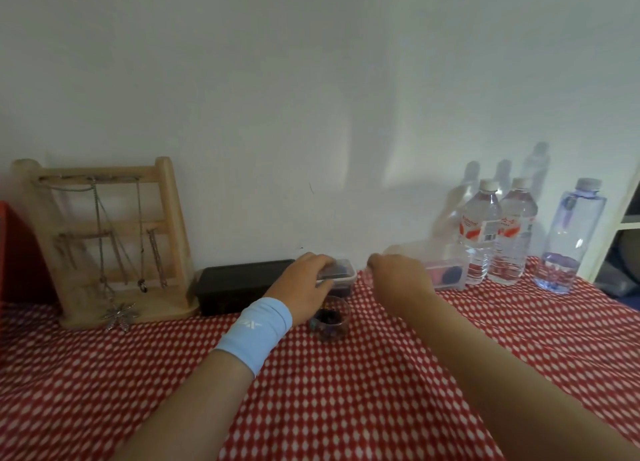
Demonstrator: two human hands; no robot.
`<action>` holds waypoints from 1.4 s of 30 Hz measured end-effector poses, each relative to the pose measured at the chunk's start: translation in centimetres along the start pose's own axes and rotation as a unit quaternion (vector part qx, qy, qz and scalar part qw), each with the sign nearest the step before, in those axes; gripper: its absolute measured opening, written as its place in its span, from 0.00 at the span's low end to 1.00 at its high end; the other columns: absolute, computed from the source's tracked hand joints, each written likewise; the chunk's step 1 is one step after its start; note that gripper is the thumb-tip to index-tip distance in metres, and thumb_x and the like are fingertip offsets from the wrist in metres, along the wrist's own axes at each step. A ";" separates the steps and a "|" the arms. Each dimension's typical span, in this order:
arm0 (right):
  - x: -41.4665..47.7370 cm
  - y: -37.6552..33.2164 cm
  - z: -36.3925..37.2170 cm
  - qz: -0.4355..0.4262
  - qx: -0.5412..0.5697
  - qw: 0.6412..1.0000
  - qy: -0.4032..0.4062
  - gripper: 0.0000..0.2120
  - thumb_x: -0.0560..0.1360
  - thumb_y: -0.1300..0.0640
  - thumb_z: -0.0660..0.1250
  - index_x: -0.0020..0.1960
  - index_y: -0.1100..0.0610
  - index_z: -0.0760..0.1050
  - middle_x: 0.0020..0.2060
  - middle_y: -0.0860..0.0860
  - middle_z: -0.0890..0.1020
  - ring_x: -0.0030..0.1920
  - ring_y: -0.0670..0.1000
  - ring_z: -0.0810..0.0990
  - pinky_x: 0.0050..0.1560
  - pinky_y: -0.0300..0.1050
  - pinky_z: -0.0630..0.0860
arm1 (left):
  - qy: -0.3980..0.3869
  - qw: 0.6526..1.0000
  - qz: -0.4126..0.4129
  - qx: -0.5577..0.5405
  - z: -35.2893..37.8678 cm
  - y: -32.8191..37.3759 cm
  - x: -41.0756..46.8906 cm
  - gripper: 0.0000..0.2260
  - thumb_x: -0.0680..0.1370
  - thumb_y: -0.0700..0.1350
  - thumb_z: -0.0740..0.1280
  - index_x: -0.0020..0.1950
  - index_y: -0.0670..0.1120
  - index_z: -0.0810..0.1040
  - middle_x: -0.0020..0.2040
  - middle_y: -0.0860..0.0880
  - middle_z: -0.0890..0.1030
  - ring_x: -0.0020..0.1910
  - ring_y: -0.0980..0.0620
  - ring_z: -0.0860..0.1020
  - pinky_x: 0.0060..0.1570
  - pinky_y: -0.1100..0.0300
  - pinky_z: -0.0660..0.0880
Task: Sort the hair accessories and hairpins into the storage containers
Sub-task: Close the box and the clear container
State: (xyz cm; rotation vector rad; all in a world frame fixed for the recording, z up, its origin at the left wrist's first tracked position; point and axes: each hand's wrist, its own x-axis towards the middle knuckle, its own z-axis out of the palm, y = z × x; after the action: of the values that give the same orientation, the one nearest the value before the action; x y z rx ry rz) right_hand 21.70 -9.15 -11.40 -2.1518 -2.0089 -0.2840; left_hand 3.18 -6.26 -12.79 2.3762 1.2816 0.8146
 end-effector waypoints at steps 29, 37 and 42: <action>-1.9 -3.5 1.6 -0.133 0.210 0.960 -0.127 0.31 0.69 0.46 0.76 0.70 0.46 0.73 0.59 0.45 0.70 0.55 0.46 0.70 0.55 0.39 0.66 | -0.002 0.992 -0.113 -0.048 0.4 -1.7 -3.1 0.11 0.79 0.44 0.65 0.60 0.49 0.82 0.58 0.52 0.82 0.57 0.54 0.79 0.59 0.63 0.72; -1.8 -3.1 2.3 -0.119 0.269 0.937 -0.188 0.22 0.70 0.51 0.74 0.63 0.46 0.77 0.53 0.44 0.82 0.52 0.45 0.80 0.62 0.49 0.77 | -0.011 0.996 -0.089 0.016 1.0 -2.0 -2.7 0.11 0.79 0.48 0.66 0.59 0.50 0.83 0.57 0.50 0.82 0.55 0.52 0.80 0.58 0.60 0.74; -2.0 -2.4 2.3 -0.083 0.320 0.911 -0.248 0.29 0.81 0.46 0.62 0.79 0.49 0.60 0.74 0.50 0.69 0.71 0.51 0.70 0.75 0.48 0.63 | -0.013 0.999 -0.021 0.046 1.8 -1.8 -2.6 0.11 0.81 0.48 0.63 0.57 0.48 0.83 0.56 0.49 0.76 0.54 0.51 0.77 0.57 0.61 0.72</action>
State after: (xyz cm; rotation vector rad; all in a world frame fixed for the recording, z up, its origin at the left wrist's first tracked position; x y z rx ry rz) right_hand 19.23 -10.26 -14.14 -1.7269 -2.1086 0.8691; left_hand 2.04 -7.46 -16.02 2.4139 1.3804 0.7259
